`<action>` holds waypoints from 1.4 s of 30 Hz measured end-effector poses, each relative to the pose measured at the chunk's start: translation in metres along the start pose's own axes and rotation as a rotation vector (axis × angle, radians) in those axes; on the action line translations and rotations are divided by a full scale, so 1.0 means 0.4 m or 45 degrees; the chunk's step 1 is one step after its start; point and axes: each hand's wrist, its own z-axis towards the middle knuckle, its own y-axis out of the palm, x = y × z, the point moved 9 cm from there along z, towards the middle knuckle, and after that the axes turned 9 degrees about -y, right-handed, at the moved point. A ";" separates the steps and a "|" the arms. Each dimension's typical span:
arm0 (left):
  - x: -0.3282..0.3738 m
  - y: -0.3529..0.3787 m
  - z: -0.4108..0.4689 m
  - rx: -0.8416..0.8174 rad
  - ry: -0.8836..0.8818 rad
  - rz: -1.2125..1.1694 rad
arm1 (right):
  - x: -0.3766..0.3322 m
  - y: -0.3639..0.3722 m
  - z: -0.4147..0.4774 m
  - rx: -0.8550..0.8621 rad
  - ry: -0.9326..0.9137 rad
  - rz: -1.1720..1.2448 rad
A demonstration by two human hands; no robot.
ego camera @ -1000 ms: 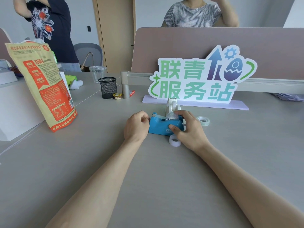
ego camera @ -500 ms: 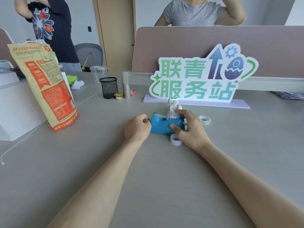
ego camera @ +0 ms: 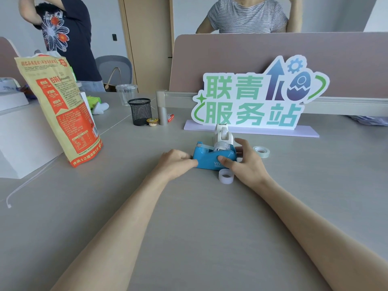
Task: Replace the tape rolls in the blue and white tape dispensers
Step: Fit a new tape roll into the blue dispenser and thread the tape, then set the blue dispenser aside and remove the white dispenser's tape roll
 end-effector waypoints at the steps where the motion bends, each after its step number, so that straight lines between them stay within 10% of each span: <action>1: -0.004 0.004 0.002 -0.057 0.008 -0.015 | 0.002 -0.001 0.000 0.007 0.007 0.001; 10: 0.012 -0.035 -0.007 0.488 0.178 0.174 | 0.019 0.002 0.006 -0.007 0.083 0.251; 28: 0.022 0.031 -0.009 -0.018 0.211 0.052 | 0.000 0.032 -0.003 -0.249 -0.059 0.471; 42: 0.059 0.046 -0.019 0.254 0.388 0.466 | 0.003 0.055 -0.002 -0.301 -0.066 0.373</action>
